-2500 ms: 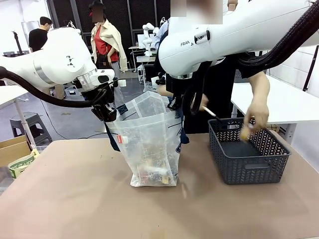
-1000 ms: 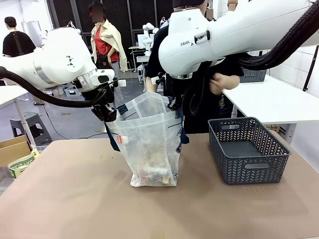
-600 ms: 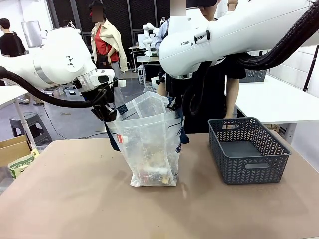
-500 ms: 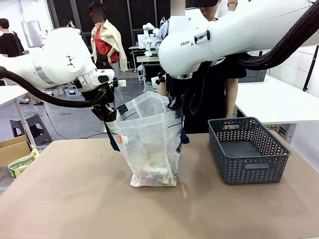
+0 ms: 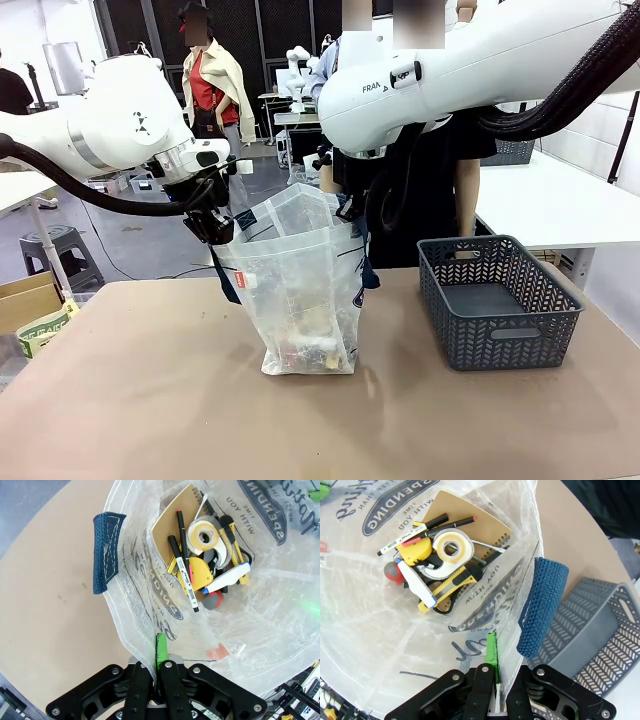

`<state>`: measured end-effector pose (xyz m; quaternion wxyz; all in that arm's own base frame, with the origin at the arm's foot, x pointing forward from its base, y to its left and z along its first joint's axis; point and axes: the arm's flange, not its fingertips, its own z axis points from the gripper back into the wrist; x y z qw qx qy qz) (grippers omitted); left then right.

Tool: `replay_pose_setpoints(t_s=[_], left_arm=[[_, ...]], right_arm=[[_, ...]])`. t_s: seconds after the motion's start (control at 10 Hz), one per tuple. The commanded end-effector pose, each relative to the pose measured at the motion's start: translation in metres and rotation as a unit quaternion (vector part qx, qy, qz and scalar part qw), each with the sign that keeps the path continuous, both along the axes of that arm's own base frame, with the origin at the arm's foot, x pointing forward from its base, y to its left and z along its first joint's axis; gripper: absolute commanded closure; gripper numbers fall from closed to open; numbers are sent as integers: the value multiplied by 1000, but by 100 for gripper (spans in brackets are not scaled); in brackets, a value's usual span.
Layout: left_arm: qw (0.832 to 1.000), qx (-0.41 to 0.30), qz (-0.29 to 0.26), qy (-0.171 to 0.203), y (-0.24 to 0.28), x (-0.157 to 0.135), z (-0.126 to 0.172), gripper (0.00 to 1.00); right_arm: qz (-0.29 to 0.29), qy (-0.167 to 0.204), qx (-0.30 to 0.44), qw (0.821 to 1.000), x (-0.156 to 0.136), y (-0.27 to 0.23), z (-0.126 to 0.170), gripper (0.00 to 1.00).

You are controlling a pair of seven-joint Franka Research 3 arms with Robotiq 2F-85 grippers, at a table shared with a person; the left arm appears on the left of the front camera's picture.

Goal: Transfer purchased items from the store into the shopping bag.
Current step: Move the Reusable shopping bag to the right side of the table.

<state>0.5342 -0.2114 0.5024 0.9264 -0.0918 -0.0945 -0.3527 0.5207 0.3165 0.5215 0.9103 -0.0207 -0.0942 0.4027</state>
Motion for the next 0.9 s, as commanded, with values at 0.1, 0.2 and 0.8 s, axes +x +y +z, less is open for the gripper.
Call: replay_pose_setpoints(t_s=[0.1,0.2,0.8], left_arm=[[1000,-1,3,0,2,0,1,100],[1000,-1,3,0,2,0,1,100],[1000,-1,3,0,2,0,1,100]], right_arm=[[-1,-1,0,1000,1,-1,1,100],[-1,-1,0,1000,1,-1,1,100],[-1,-1,0,1000,1,-1,1,100]])
